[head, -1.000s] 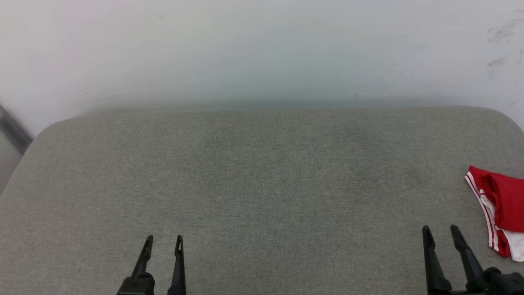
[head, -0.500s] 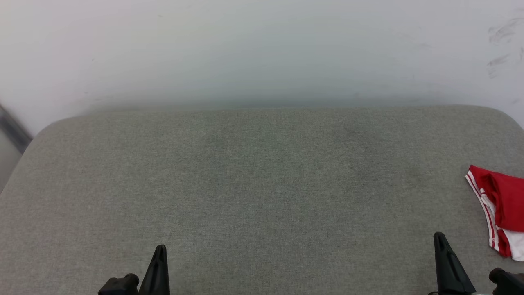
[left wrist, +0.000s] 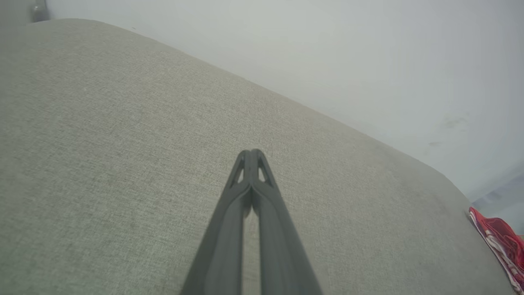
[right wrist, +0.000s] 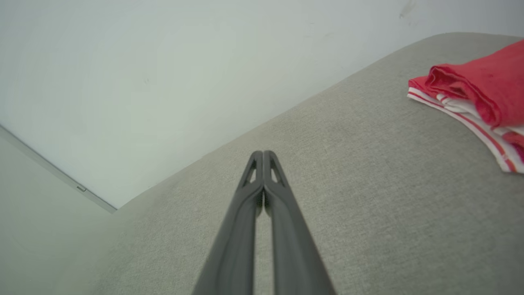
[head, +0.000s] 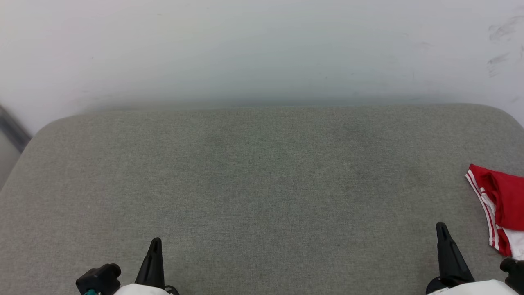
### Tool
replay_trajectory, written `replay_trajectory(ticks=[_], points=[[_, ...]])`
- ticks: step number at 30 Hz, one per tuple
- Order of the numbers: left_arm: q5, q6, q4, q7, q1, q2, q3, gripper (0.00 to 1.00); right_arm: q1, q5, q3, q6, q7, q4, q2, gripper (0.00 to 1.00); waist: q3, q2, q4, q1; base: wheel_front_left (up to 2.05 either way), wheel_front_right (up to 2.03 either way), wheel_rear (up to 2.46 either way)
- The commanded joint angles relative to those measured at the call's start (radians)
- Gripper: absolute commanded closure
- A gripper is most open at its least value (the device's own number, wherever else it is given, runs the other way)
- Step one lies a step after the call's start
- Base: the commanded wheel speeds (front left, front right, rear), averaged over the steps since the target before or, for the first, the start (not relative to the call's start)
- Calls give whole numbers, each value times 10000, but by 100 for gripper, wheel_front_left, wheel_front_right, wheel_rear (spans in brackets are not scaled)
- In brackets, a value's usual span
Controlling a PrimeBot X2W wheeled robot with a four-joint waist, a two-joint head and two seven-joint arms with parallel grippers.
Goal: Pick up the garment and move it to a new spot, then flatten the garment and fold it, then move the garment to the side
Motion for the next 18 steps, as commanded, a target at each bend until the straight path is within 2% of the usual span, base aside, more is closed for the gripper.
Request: replay_trajectory(ticks=[1, 18], points=[[-335, -51, -81, 43, -264, 35, 37, 100, -288, 331, -3, -1, 81, -72, -106, 100, 3, -1, -2, -1, 0, 0, 0], [-3022, -390, 219, 577, -764, 100, 292, 100, -813, 2810, -42, -2, 640, 273, -166, 100, 64, -1, -37, -1, 0, 0, 0]])
